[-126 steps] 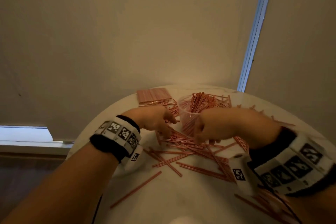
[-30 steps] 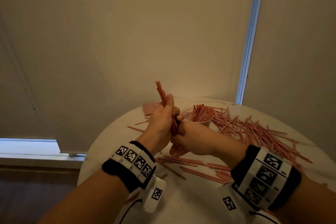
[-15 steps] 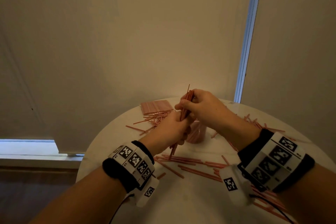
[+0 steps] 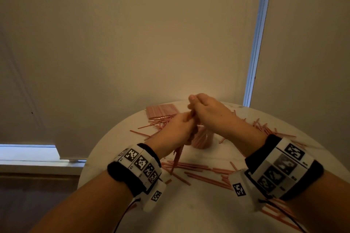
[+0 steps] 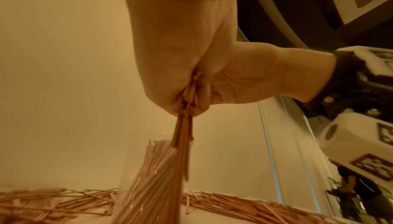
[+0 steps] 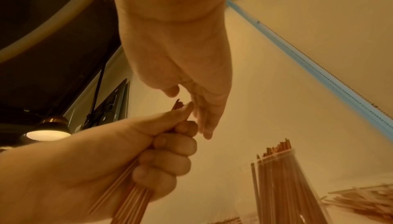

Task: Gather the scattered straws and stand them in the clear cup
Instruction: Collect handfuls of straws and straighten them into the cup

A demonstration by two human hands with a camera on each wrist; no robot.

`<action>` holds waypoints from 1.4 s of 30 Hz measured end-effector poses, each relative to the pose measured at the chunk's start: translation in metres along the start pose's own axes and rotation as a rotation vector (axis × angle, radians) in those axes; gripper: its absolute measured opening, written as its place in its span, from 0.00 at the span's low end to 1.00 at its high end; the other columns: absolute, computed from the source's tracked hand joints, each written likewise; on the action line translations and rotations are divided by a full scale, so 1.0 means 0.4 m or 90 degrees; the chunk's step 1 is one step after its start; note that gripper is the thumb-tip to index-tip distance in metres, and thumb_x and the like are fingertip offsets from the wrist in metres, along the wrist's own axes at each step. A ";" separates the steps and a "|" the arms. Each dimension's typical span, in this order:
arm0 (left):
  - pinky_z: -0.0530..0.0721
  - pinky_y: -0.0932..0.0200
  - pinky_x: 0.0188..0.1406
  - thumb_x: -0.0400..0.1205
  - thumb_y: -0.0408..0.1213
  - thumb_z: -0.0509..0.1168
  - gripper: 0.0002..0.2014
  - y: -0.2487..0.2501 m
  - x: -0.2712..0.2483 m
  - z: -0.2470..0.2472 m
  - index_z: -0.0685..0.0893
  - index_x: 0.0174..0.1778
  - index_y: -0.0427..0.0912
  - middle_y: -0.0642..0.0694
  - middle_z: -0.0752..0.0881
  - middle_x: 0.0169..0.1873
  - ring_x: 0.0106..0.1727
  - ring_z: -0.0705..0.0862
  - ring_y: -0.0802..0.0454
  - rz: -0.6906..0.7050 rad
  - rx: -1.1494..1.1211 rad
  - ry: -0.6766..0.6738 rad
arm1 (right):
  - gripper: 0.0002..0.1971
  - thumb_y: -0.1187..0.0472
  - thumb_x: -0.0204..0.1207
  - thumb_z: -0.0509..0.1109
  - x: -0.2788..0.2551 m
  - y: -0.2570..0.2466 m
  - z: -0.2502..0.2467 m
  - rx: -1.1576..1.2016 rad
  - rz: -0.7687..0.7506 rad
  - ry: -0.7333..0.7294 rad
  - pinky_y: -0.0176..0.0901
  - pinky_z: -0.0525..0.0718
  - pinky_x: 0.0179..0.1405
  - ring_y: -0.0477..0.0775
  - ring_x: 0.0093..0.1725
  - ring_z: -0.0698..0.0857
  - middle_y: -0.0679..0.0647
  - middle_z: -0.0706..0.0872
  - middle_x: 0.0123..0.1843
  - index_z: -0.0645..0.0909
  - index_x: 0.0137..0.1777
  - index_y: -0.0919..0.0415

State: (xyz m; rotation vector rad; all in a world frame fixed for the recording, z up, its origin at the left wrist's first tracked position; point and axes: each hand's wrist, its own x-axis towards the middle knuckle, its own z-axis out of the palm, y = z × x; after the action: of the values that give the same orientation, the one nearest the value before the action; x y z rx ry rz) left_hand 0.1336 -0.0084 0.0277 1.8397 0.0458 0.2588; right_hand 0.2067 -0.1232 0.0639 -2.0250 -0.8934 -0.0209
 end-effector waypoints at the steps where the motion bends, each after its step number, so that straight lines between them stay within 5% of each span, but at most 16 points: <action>1: 0.72 0.63 0.25 0.92 0.53 0.57 0.18 0.003 0.005 -0.007 0.81 0.53 0.41 0.51 0.76 0.29 0.26 0.72 0.58 0.004 -0.050 0.046 | 0.15 0.44 0.87 0.55 -0.002 0.001 -0.001 0.020 0.019 0.022 0.49 0.85 0.49 0.48 0.49 0.87 0.47 0.87 0.51 0.79 0.61 0.50; 3: 0.70 0.63 0.24 0.90 0.56 0.59 0.18 0.011 0.021 -0.023 0.78 0.49 0.44 0.52 0.72 0.27 0.25 0.69 0.58 0.018 -0.188 0.141 | 0.12 0.53 0.86 0.60 -0.013 0.006 -0.004 0.018 0.068 -0.023 0.50 0.89 0.49 0.48 0.46 0.89 0.48 0.89 0.50 0.77 0.65 0.51; 6: 0.68 0.65 0.21 0.91 0.51 0.60 0.14 0.031 0.046 -0.046 0.73 0.46 0.45 0.54 0.70 0.25 0.24 0.65 0.59 0.046 -0.412 0.254 | 0.18 0.60 0.81 0.69 -0.049 0.007 0.012 -0.028 0.143 -0.264 0.43 0.91 0.49 0.45 0.44 0.91 0.51 0.90 0.50 0.75 0.70 0.57; 9: 0.68 0.64 0.22 0.92 0.49 0.59 0.14 0.040 0.063 -0.042 0.71 0.46 0.44 0.54 0.70 0.24 0.24 0.65 0.59 0.069 -0.504 0.311 | 0.16 0.65 0.77 0.75 -0.071 -0.001 0.032 0.054 0.149 -0.369 0.51 0.90 0.58 0.50 0.48 0.93 0.56 0.91 0.52 0.80 0.63 0.64; 11: 0.70 0.61 0.25 0.92 0.51 0.58 0.14 0.035 0.065 -0.023 0.71 0.46 0.45 0.52 0.71 0.26 0.25 0.68 0.57 0.053 -0.524 0.302 | 0.13 0.66 0.72 0.78 -0.065 -0.006 0.034 0.064 0.106 -0.322 0.49 0.89 0.57 0.53 0.49 0.92 0.55 0.92 0.49 0.84 0.56 0.62; 14: 0.80 0.58 0.31 0.91 0.55 0.57 0.19 0.016 0.061 -0.002 0.77 0.46 0.43 0.49 0.78 0.30 0.29 0.77 0.55 0.016 -0.442 0.279 | 0.09 0.62 0.69 0.79 -0.056 -0.014 0.029 0.079 0.096 -0.249 0.46 0.85 0.42 0.53 0.41 0.88 0.55 0.91 0.42 0.87 0.48 0.59; 18: 0.85 0.58 0.28 0.91 0.58 0.55 0.25 0.007 0.057 0.007 0.86 0.51 0.39 0.49 0.87 0.37 0.29 0.86 0.57 0.000 -0.344 0.244 | 0.04 0.57 0.80 0.69 -0.052 -0.010 0.030 0.063 0.068 -0.208 0.47 0.89 0.43 0.53 0.42 0.90 0.57 0.92 0.44 0.84 0.50 0.55; 21: 0.82 0.56 0.33 0.91 0.55 0.59 0.22 0.008 0.053 0.011 0.87 0.52 0.40 0.46 0.91 0.40 0.33 0.87 0.55 0.000 -0.324 0.184 | 0.11 0.54 0.87 0.60 -0.049 -0.011 0.021 -0.044 0.032 -0.185 0.53 0.84 0.41 0.54 0.38 0.83 0.59 0.88 0.45 0.82 0.52 0.57; 24: 0.86 0.51 0.51 0.85 0.56 0.67 0.21 0.016 0.062 -0.023 0.79 0.63 0.42 0.42 0.91 0.53 0.51 0.90 0.50 0.009 -0.383 0.266 | 0.11 0.55 0.90 0.56 -0.050 0.001 0.002 -0.191 0.025 -0.252 0.41 0.75 0.32 0.48 0.35 0.78 0.52 0.82 0.40 0.78 0.54 0.57; 26: 0.88 0.49 0.55 0.84 0.56 0.69 0.23 0.022 0.072 -0.058 0.78 0.64 0.41 0.41 0.90 0.56 0.54 0.89 0.48 -0.017 -0.400 0.329 | 0.10 0.55 0.89 0.56 -0.055 0.009 -0.004 -0.293 0.034 -0.311 0.40 0.75 0.32 0.48 0.36 0.78 0.52 0.82 0.42 0.78 0.57 0.57; 30: 0.88 0.59 0.34 0.87 0.54 0.66 0.20 -0.015 0.068 -0.057 0.85 0.58 0.38 0.43 0.92 0.44 0.38 0.91 0.53 -0.109 -0.056 0.183 | 0.13 0.54 0.88 0.59 -0.053 0.020 -0.007 -0.372 0.032 -0.348 0.44 0.79 0.41 0.52 0.41 0.80 0.58 0.86 0.51 0.81 0.61 0.61; 33: 0.79 0.64 0.21 0.87 0.53 0.67 0.21 -0.062 0.066 -0.045 0.89 0.49 0.36 0.44 0.90 0.31 0.23 0.84 0.59 -0.097 0.129 0.168 | 0.11 0.50 0.84 0.67 -0.037 0.021 -0.036 -0.318 0.016 -0.314 0.39 0.77 0.34 0.46 0.37 0.82 0.51 0.88 0.45 0.83 0.57 0.55; 37: 0.77 0.59 0.25 0.85 0.46 0.72 0.21 -0.075 0.107 -0.046 0.88 0.58 0.28 0.35 0.87 0.38 0.28 0.82 0.47 -0.132 -0.102 0.272 | 0.13 0.40 0.80 0.69 -0.004 0.019 -0.076 -0.153 -0.003 -0.161 0.35 0.78 0.28 0.38 0.30 0.85 0.44 0.89 0.36 0.85 0.52 0.47; 42: 0.81 0.65 0.22 0.85 0.42 0.73 0.16 -0.034 0.168 -0.027 0.86 0.53 0.29 0.45 0.89 0.30 0.24 0.83 0.55 -0.094 -0.314 0.266 | 0.18 0.38 0.83 0.63 0.059 0.017 -0.096 -0.171 -0.046 0.012 0.44 0.86 0.39 0.44 0.39 0.86 0.46 0.88 0.39 0.86 0.48 0.49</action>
State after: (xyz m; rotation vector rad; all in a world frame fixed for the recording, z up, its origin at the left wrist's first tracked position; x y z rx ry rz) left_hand 0.1983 0.0169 0.0280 1.2633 0.3738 0.4989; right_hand 0.2403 -0.1400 0.0899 -2.2340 -0.9949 -0.2106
